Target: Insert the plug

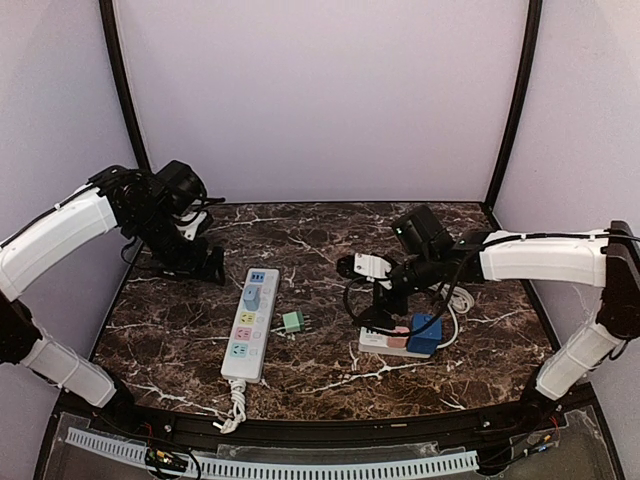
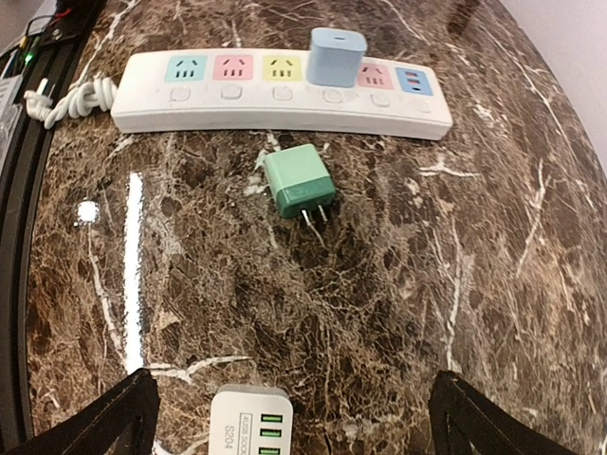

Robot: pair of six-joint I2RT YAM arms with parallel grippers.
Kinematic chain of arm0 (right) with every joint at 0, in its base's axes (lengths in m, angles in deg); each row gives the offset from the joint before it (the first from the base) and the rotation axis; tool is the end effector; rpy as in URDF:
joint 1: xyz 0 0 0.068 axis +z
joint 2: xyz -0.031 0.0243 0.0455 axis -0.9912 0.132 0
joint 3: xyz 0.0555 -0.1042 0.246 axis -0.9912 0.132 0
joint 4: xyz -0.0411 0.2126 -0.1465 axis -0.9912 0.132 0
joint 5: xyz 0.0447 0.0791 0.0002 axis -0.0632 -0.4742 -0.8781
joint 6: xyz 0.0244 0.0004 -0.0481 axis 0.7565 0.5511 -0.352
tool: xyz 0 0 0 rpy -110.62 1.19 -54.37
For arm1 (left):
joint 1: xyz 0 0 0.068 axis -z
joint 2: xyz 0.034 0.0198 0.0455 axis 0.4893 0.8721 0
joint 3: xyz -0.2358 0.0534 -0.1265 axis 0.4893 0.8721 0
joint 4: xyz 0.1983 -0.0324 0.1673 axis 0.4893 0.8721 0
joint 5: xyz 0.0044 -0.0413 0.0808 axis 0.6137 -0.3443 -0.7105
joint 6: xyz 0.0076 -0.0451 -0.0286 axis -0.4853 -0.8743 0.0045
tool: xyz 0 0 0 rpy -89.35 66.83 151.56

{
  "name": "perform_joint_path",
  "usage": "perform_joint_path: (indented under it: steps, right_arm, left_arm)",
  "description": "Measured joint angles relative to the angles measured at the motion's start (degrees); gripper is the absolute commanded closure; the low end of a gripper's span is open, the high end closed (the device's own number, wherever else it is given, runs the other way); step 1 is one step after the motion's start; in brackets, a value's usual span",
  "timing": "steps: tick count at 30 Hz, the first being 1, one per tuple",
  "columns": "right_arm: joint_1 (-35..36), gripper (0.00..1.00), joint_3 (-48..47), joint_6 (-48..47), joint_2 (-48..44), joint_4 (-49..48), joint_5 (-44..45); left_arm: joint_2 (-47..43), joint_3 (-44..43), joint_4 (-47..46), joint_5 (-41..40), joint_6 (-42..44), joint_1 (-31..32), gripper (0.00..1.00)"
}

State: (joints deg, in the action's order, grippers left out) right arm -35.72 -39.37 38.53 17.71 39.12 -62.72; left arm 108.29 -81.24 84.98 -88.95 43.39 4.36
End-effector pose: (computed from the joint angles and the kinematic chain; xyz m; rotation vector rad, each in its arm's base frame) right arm 0.2125 0.2434 0.2394 -1.6062 1.7582 0.5562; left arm 0.2154 -0.1439 0.3353 0.2258 2.7780 -0.2864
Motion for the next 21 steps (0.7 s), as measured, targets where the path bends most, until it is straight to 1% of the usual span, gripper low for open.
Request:
perform_joint_path:
  steps: [3, 13, 21]
  right_arm:
    - [0.2, 0.01, 0.0, -3.6, 3.4, -1.3, -2.0]
    - [1.7, 0.02, -0.6, -8.8, 12.2, -6.6, -5.8]
    - [3.3, 0.07, -6.6, -10.5, 20.9, -9.7, -5.1]
  left_arm:
    - [-0.6, 0.8, -0.7, 1.0, -0.2, 0.0, 0.01]
    - [-1.3, 1.5, -3.2, 1.7, -0.7, 0.0, 0.01]
    - [1.8, -1.7, -3.6, 1.3, 0.4, 0.0, 0.01]
